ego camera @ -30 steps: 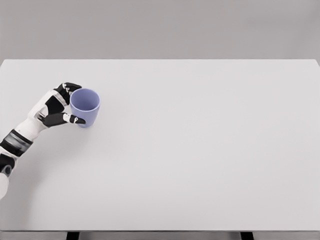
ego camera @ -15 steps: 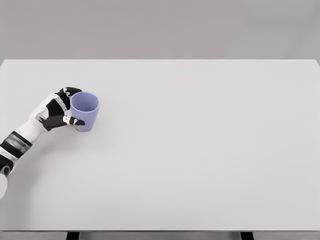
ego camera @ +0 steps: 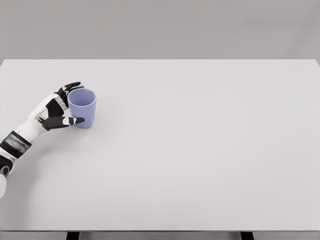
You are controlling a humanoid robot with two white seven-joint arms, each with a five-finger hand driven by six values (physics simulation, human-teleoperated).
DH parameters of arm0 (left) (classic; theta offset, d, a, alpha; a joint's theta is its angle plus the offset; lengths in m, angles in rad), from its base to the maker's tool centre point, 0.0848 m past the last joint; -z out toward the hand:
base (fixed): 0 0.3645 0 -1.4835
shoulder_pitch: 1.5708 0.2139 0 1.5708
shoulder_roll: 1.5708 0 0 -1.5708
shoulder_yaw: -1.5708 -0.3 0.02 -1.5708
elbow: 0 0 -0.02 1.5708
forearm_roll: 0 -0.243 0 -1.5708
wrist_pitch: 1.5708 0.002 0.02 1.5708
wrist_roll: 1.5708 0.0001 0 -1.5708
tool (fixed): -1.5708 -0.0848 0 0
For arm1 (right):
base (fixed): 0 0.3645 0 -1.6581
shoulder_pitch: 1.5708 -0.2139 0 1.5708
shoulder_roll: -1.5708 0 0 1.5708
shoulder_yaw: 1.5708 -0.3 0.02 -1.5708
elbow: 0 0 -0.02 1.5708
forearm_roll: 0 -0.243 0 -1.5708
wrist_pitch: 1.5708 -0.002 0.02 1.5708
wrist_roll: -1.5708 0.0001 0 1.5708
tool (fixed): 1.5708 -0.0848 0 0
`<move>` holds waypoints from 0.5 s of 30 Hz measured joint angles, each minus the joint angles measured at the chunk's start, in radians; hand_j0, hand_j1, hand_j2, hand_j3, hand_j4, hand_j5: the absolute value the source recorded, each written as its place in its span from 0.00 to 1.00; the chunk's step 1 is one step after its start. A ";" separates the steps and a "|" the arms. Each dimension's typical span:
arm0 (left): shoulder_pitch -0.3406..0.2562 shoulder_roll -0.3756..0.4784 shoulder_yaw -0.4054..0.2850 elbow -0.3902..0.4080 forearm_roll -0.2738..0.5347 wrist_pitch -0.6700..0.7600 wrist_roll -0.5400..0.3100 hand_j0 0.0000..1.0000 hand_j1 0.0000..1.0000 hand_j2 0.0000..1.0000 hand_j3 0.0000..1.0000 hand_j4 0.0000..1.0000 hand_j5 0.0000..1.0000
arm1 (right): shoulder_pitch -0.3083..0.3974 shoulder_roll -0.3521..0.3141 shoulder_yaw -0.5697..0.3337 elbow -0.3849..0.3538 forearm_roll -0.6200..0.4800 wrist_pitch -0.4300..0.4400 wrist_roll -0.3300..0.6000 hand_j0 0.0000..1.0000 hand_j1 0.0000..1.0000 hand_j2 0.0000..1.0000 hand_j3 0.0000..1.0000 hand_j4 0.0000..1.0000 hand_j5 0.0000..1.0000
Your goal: Flip the cup with left arm and place it on the table
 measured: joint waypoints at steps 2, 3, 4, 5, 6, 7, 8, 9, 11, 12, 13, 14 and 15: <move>0.000 0.001 0.000 0.000 0.000 -0.006 0.000 0.99 0.99 0.99 0.99 0.99 0.99 | 0.000 0.000 0.000 0.000 0.000 0.000 0.000 1.00 1.00 1.00 1.00 1.00 1.00; 0.000 0.001 0.002 0.000 0.000 -0.009 0.000 1.00 1.00 1.00 1.00 1.00 1.00 | 0.000 0.000 0.000 0.000 0.000 0.000 0.000 1.00 1.00 1.00 1.00 1.00 1.00; 0.000 0.001 0.005 -0.001 0.000 -0.011 0.000 1.00 1.00 1.00 1.00 1.00 1.00 | 0.000 0.000 0.000 0.000 0.000 0.000 0.000 1.00 1.00 1.00 1.00 1.00 1.00; 0.000 0.002 0.010 -0.001 0.000 -0.012 0.000 1.00 1.00 1.00 1.00 1.00 1.00 | 0.000 0.000 0.000 0.000 0.000 0.000 0.000 1.00 1.00 1.00 1.00 1.00 1.00; 0.002 0.002 0.014 -0.004 0.000 -0.014 0.000 1.00 1.00 1.00 1.00 1.00 1.00 | 0.000 0.000 0.000 0.000 0.000 0.000 0.000 1.00 1.00 1.00 1.00 1.00 1.00; 0.003 0.003 0.020 -0.009 0.000 -0.014 0.000 1.00 1.00 1.00 1.00 1.00 1.00 | 0.000 0.000 0.000 0.000 0.000 0.000 0.000 1.00 1.00 1.00 1.00 1.00 1.00; 0.003 0.003 0.024 -0.015 0.001 -0.015 0.000 1.00 1.00 1.00 1.00 1.00 1.00 | 0.000 0.000 0.000 0.000 0.000 0.000 0.000 1.00 1.00 1.00 1.00 1.00 1.00; 0.003 0.004 0.028 -0.019 0.001 -0.016 0.000 1.00 1.00 1.00 1.00 1.00 1.00 | 0.000 0.000 0.000 0.000 0.000 0.000 0.000 1.00 1.00 1.00 1.00 1.00 1.00; 0.005 0.005 0.035 -0.029 0.001 -0.016 0.000 1.00 1.00 1.00 1.00 1.00 1.00 | 0.000 0.000 0.000 0.000 0.000 0.000 0.000 1.00 1.00 1.00 1.00 1.00 1.00; 0.005 0.005 0.039 -0.034 0.001 -0.016 0.000 1.00 1.00 1.00 1.00 1.00 1.00 | 0.000 0.000 0.000 0.000 0.000 0.000 0.000 1.00 1.00 1.00 1.00 1.00 1.00; 0.005 0.006 0.041 -0.039 0.001 -0.016 0.000 1.00 1.00 1.00 1.00 1.00 1.00 | 0.000 0.000 0.000 0.000 0.000 0.000 0.000 1.00 1.00 1.00 1.00 1.00 1.00; 0.005 0.007 0.044 -0.046 0.001 -0.016 0.000 1.00 1.00 1.00 1.00 1.00 1.00 | 0.000 0.000 0.000 0.000 0.000 0.000 0.000 1.00 1.00 1.00 1.00 1.00 1.00; 0.005 0.007 0.045 -0.051 0.001 -0.017 0.000 1.00 1.00 1.00 1.00 1.00 1.00 | 0.000 0.000 0.000 0.000 0.000 0.000 0.000 1.00 1.00 1.00 1.00 1.00 1.00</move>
